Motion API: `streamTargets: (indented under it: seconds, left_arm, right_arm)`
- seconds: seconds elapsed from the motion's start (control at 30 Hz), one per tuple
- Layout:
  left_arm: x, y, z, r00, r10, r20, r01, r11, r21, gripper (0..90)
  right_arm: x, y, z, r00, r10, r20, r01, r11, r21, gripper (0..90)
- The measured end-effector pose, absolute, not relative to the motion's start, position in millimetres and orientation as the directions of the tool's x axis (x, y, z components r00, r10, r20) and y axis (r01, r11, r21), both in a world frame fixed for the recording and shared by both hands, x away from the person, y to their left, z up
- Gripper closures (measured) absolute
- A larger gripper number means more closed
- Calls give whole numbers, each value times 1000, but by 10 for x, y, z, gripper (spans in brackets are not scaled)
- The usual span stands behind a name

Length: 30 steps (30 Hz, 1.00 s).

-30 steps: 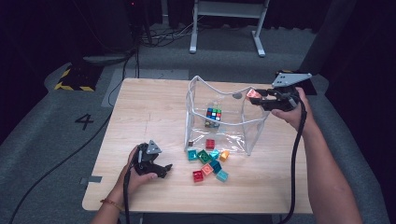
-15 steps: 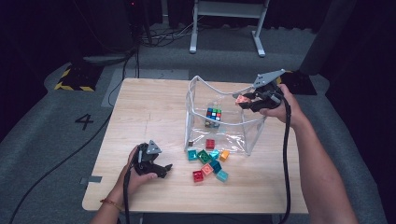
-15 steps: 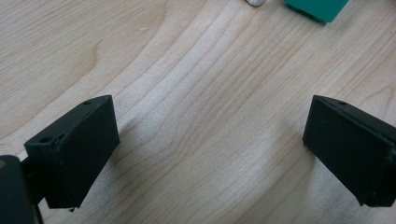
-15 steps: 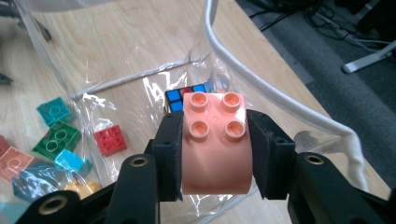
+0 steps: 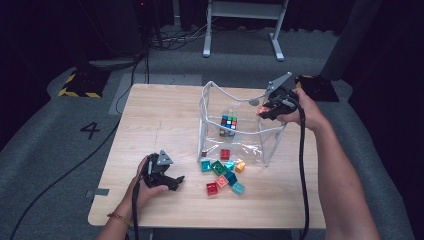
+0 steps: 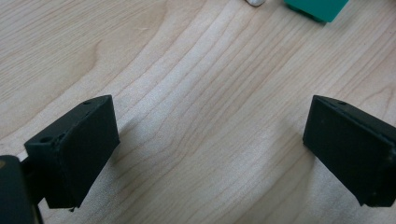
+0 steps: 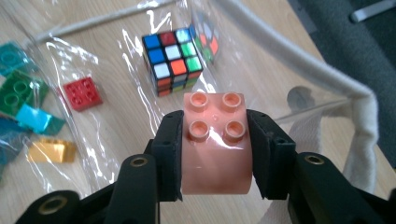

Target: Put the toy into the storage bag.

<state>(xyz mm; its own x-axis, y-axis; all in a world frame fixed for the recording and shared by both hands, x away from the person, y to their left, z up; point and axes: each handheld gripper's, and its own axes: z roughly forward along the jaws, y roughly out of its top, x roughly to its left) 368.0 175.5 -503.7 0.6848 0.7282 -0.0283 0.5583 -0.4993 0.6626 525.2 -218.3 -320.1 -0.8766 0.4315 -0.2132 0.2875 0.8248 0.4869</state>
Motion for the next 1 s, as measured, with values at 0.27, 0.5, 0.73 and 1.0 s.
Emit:
streamTargets:
  seconds: [0.27,0.5,0.73,1.0]
  left_arm:
    - [3681,1755,-5038,685,728,-29,558,-499,663,35]
    - [3681,1756,-5038,685,728,-28,558,-499,663,35]
    - [3681,1755,-5038,686,727,-28,557,-500,663,35]
    - [3681,1755,-5038,686,727,-28,557,-500,663,35]
  right_arm:
    - [5291,-2224,-3267,-898,399,-187,320,882,347,592]
    - [5297,-2163,-3267,-902,372,-218,310,911,271,574]
    - [5232,-2222,-3205,-895,393,-210,304,883,357,523]
    - [5032,-2364,-3104,-877,426,-222,254,803,539,392]
